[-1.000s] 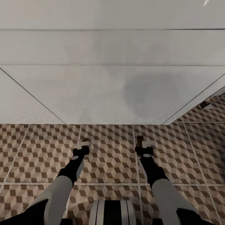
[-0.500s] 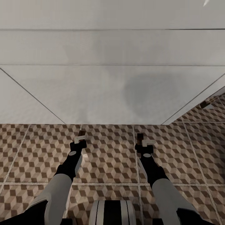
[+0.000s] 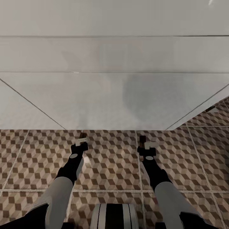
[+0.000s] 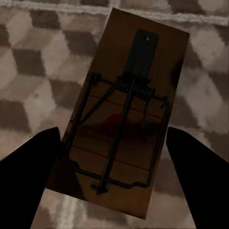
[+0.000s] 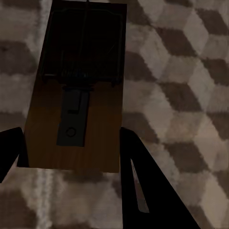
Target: Take the four mousetraps from the cabinet in the bathroom and place them on the bathroom floor. Make sure all four end up on the same floor surface, and ensure that at least two of them are either under or directly next to the same bathroom sink.
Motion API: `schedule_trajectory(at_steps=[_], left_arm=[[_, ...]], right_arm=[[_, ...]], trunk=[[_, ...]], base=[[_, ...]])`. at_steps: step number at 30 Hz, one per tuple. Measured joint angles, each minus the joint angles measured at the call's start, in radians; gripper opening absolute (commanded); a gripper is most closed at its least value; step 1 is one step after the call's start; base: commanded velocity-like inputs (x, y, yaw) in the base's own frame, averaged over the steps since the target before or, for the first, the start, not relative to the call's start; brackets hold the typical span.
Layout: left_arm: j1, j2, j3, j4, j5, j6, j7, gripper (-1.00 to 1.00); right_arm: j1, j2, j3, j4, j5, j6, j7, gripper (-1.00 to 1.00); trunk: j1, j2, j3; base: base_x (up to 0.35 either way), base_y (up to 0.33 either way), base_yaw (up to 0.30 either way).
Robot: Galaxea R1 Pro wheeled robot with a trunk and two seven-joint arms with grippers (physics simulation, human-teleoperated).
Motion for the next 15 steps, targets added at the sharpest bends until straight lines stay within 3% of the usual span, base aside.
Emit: schedule_trajectory(at_steps=[5, 15], left_arm=[[0.0, 0.001, 0.0, 0.0, 0.0, -0.002, -0.001, -1.0], [0.0, 0.003, 0.0, 0.0, 0.0, -0.002, 0.0, -1.0]], right_arm=[[0.0, 0.0, 0.0, 0.0, 0.0, -0.001, 0.0, -1.0], [0.0, 0.0, 0.0, 0.0, 0.0, 0.0, 0.0, -1.0]], trunk=[[0.0, 0.0, 0.0], [0.0, 0.0, 0.0]], base=[[0.19, 0.0, 0.0], [0.022, 0.0, 0.0]])
